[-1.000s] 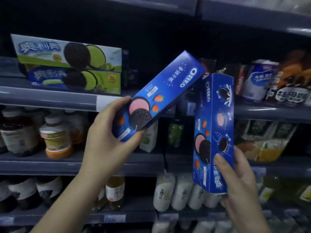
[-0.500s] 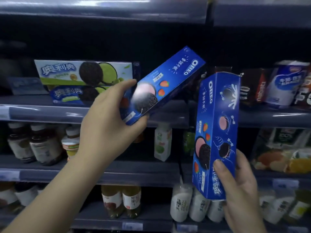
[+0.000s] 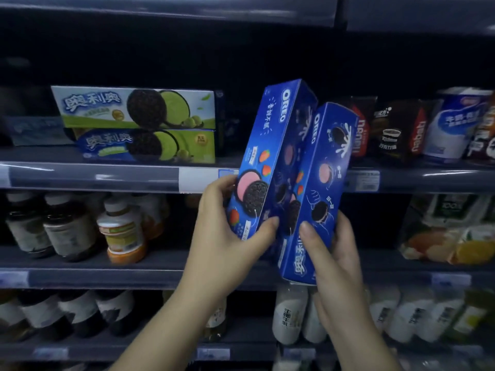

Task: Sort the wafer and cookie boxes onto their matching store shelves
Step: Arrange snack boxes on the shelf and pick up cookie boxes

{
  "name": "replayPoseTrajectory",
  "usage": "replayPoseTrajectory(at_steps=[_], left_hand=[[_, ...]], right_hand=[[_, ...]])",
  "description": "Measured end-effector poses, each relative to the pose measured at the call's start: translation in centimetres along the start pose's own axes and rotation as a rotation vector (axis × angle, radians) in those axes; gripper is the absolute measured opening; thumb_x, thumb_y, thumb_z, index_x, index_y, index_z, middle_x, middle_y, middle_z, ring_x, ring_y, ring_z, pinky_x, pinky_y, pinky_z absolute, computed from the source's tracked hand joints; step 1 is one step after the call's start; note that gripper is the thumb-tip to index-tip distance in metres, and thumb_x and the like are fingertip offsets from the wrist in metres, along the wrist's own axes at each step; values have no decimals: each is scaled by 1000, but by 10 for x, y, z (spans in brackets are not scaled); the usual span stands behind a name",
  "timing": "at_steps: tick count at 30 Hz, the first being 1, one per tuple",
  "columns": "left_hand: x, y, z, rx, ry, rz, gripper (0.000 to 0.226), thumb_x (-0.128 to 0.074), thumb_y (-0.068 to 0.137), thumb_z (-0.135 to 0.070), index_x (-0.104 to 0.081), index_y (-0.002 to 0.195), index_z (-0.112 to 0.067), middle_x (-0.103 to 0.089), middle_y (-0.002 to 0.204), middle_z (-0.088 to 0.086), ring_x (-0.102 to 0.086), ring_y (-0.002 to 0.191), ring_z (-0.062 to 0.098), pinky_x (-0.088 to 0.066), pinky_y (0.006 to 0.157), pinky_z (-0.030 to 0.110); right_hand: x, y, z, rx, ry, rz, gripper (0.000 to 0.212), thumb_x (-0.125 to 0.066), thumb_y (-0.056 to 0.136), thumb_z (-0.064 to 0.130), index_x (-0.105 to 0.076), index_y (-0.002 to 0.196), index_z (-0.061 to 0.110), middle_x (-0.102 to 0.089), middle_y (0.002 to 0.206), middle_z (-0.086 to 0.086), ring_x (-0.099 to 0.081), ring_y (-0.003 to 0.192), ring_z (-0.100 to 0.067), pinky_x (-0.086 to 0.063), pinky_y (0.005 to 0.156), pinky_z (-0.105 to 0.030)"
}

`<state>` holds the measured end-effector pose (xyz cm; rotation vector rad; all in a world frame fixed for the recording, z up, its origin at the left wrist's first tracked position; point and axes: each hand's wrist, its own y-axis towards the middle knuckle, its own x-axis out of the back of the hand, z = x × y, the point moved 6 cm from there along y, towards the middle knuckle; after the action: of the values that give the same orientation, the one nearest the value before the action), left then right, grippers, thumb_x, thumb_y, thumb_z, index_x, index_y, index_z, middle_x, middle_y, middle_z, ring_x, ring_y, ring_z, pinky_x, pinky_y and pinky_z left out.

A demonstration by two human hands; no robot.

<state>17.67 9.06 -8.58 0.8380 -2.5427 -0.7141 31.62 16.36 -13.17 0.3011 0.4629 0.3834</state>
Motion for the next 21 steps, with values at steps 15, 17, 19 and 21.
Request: replayPoseTrajectory(at_steps=[15,17,19,21], left_hand=[[-5,-9,28,416,-602,114,53,-62,73,-32,-55,123,-16,-74,105,5,-72,95,19,-61,69,31],[-3,-10,27,441,-606,157,61,-67,67,-29,-54,126,-16,-73,107,6,-72,96,22,-61,69,33],[-2,-10,23,420,-571,225,56,-68,67,-27,-58,121,-17,-74,106,5,-72,96,22,-60,70,30],[-3,-9,18,381,-533,289,41,-64,72,-23,-64,113,-16,-75,104,5,-71,97,22,-60,73,29]], right_hand=[[4,0,-3,5,-22,-3,69,-83,62,50,-58,123,28,-70,118,0,-68,107,-21,-58,77,-29],[10,1,0,12,-37,-16,77,-84,55,57,-59,123,30,-69,119,0,-67,108,-21,-58,77,-30],[15,1,4,25,-37,-25,77,-84,53,60,-60,121,33,-69,119,0,-68,107,-20,-58,77,-29],[18,2,8,41,-53,-27,78,-84,52,61,-59,121,34,-69,118,1,-68,107,-19,-58,77,-28]])
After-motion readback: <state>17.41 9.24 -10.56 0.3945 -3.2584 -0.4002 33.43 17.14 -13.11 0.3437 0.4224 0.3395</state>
